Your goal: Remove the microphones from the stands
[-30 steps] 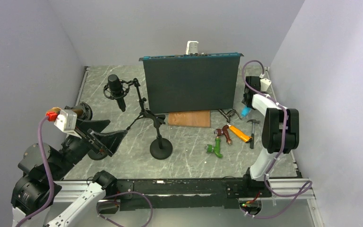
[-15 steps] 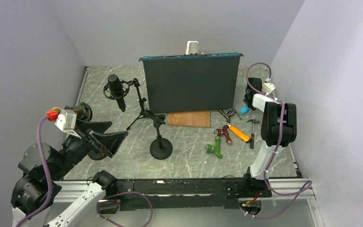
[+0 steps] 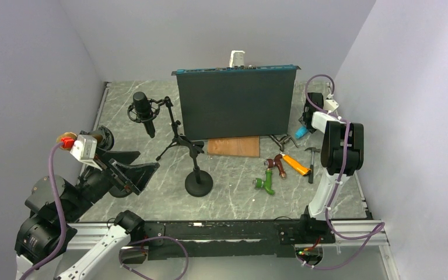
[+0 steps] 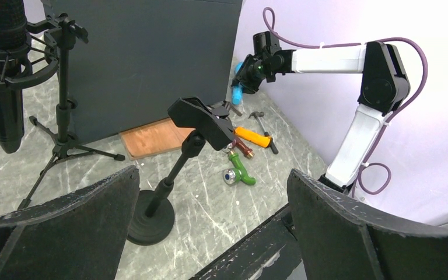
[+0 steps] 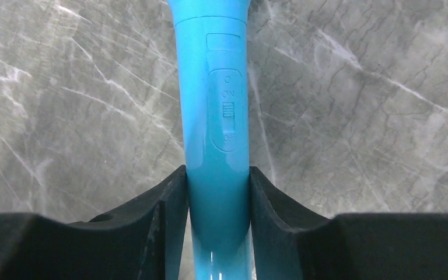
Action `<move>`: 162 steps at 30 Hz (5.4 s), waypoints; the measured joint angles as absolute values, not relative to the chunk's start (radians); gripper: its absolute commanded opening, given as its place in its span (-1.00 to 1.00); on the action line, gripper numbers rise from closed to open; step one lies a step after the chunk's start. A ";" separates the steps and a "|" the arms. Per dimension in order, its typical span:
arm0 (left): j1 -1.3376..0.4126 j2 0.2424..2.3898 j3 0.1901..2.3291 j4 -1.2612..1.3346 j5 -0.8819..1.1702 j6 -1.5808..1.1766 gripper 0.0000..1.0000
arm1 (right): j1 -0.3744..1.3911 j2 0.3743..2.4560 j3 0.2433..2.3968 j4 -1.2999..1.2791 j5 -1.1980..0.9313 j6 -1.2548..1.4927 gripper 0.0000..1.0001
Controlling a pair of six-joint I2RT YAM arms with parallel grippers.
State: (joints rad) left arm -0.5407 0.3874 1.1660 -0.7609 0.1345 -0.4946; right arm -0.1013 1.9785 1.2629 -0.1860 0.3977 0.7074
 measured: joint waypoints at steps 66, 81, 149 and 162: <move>-0.541 0.545 1.060 -0.614 0.290 -0.545 0.98 | 0.756 1.325 1.105 0.082 -0.662 0.573 1.00; -0.541 0.561 1.060 -0.616 0.279 -0.538 0.98 | 0.816 1.427 1.217 0.023 -0.580 0.560 0.65; -0.541 0.514 0.680 -0.651 0.210 -0.582 0.60 | 0.919 1.229 1.151 -0.264 -0.195 0.447 1.00; -0.540 0.776 0.419 -0.441 0.096 -0.811 -0.12 | 0.877 0.955 0.996 -0.301 -0.047 0.464 1.00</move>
State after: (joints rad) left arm -0.5400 0.7765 0.4194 -0.4412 0.0963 -0.8112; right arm 0.8772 0.9546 0.9962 -0.3008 -0.0475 0.4641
